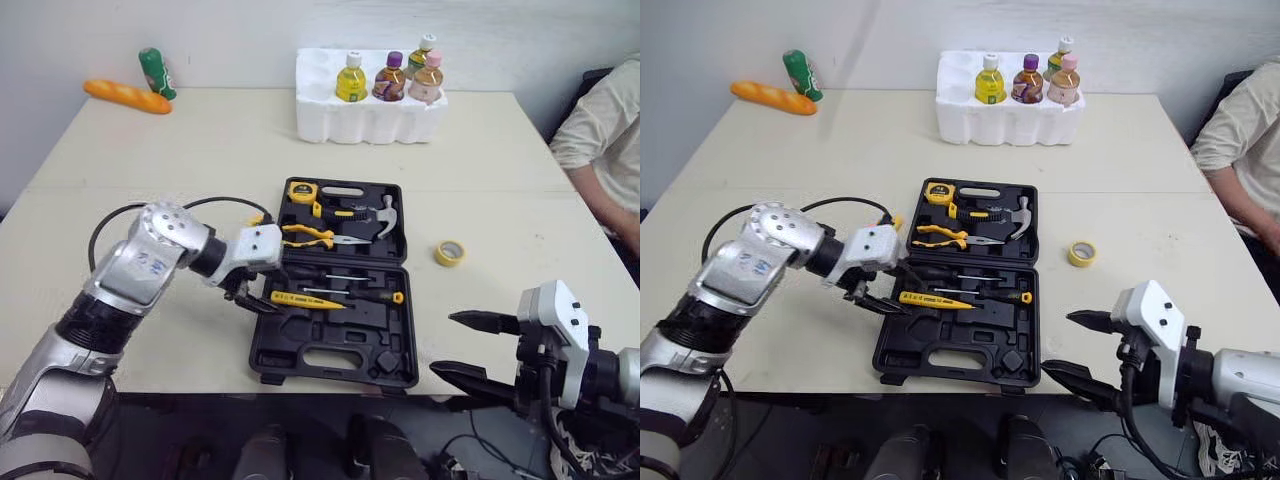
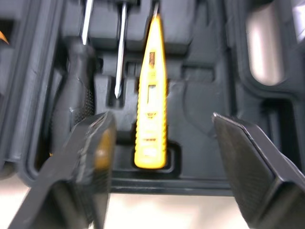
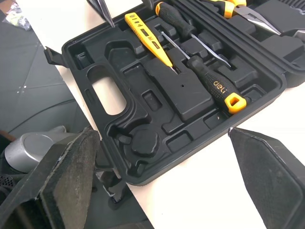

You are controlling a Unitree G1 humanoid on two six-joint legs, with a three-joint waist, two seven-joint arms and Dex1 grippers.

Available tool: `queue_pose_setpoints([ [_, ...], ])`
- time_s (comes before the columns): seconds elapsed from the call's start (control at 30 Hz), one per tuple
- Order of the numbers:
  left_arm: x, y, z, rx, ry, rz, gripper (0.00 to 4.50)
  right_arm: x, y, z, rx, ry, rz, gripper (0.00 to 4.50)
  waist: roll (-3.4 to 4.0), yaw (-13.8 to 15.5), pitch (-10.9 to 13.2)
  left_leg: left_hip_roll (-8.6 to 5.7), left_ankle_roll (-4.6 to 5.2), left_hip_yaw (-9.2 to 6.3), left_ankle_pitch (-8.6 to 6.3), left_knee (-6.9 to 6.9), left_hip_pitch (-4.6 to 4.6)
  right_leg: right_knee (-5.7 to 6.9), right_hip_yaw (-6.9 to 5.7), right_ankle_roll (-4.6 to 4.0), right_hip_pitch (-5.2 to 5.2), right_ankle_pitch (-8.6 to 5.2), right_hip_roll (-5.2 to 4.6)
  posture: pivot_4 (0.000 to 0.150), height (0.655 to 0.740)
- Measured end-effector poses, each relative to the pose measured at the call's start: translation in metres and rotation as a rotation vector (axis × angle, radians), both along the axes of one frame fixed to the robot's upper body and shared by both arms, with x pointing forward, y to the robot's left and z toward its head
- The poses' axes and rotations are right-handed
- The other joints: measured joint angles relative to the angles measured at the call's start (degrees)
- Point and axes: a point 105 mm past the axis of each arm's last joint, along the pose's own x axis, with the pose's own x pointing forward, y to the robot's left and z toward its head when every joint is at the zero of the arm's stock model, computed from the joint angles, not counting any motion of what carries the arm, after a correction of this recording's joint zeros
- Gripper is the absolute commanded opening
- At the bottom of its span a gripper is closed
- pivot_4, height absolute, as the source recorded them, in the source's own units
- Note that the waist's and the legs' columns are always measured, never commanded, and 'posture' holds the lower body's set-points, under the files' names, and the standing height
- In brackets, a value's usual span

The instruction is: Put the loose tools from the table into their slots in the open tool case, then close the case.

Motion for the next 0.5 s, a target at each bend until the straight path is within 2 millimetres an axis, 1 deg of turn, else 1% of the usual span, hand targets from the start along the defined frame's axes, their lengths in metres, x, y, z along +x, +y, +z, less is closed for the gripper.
queue_pose_setpoints([
  [0.03,0.002,-0.002,0.000,-0.072,0.001,-0.008,2.76,0.001,0.000,0.001,-0.001,-0.007,0.001,4.50,0.00,0.01,0.00,-0.01,0.01,0.00,0.00,0.04,0.01,0.04,0.00,0.00,0.01,0.00,-0.08,0.150,0.7367],
  [0.1,0.007,-0.002,-0.007,-0.185,0.030,0.001,2.05,0.002,0.002,0.003,0.001,-0.024,0.013,4.50,-0.01,0.10,0.00,-0.04,0.02,-0.01,0.00,0.06,-0.02,0.04,-0.05,0.01,0.01,0.01,-0.26,0.150,0.7367],
  [0.17,0.012,0.003,-0.016,-0.249,0.085,0.046,1.18,0.003,0.004,0.005,0.001,-0.031,0.023,4.50,-0.01,0.07,0.00,-0.06,0.03,0.00,-0.01,0.06,-0.02,0.03,-0.08,0.02,0.01,0.01,-0.26,0.150,0.7367],
  [0.23,0.013,0.005,-0.025,-0.279,0.131,0.071,0.25,0.005,0.003,0.006,-0.004,-0.035,0.028,4.50,-0.01,0.05,0.00,-0.06,0.04,0.00,-0.01,0.06,-0.03,0.03,-0.12,0.02,0.01,0.01,-0.24,0.150,0.7367],
  [0.27,0.013,0.004,-0.029,-0.289,0.140,0.072,0.04,0.006,0.003,0.006,-0.007,-0.034,0.027,4.50,-0.02,0.06,0.00,-0.07,0.04,0.00,-0.01,0.06,-0.04,0.06,-0.14,0.03,0.00,0.02,-0.24,0.150,0.7367],
  [0.5,0.012,-0.006,-0.037,-0.294,0.118,0.053,0.04,0.007,0.004,0.005,-0.011,-0.032,0.043,4.50,-0.02,0.09,0.00,-0.10,0.05,0.00,-0.01,0.06,-0.03,0.06,-0.16,0.04,0.01,0.02,-0.38,0.150,0.7367],
])
